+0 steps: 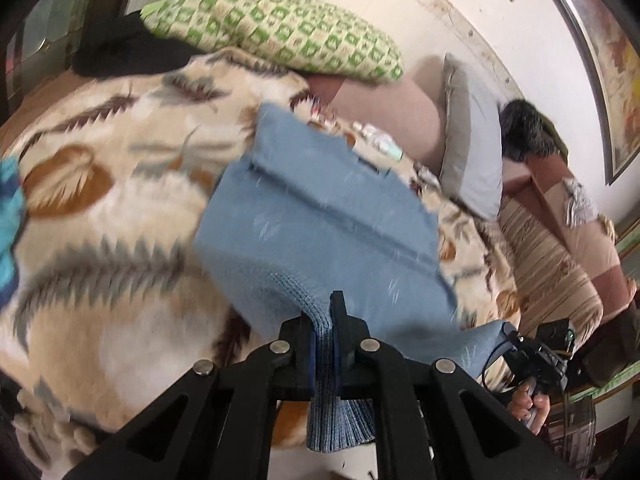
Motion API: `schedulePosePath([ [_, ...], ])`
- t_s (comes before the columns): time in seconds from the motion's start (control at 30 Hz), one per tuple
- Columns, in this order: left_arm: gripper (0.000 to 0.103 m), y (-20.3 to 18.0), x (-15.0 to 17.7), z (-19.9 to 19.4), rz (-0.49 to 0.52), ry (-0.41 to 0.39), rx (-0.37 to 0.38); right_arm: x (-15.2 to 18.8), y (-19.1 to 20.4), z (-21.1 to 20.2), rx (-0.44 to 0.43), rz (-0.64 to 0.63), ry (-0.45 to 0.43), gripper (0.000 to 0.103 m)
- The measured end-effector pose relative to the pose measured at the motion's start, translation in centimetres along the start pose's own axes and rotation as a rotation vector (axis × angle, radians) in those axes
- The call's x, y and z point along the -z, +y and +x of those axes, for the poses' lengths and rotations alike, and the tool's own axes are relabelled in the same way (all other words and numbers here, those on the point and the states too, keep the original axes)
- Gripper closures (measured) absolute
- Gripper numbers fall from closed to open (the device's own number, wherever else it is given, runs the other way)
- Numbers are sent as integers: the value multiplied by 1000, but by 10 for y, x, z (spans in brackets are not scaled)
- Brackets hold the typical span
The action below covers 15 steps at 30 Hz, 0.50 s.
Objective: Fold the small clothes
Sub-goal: 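Lift the hem and fold it toward the collar with both grippers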
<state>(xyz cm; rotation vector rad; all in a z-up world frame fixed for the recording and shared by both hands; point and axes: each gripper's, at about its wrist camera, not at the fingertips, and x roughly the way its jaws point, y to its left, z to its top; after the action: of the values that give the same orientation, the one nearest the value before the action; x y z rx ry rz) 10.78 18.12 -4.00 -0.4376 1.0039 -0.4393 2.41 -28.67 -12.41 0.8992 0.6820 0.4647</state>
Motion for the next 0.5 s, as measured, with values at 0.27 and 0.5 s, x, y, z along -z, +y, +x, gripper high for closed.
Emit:
schedulePosePath([
  [0.27,98,2,-112,62,-103,-34,17,-90,-20,36,-1,117,-78,93],
  [0.5,98,12,-215,166,-108,-4,-41,-184,-80,102,96,233,-110,93],
])
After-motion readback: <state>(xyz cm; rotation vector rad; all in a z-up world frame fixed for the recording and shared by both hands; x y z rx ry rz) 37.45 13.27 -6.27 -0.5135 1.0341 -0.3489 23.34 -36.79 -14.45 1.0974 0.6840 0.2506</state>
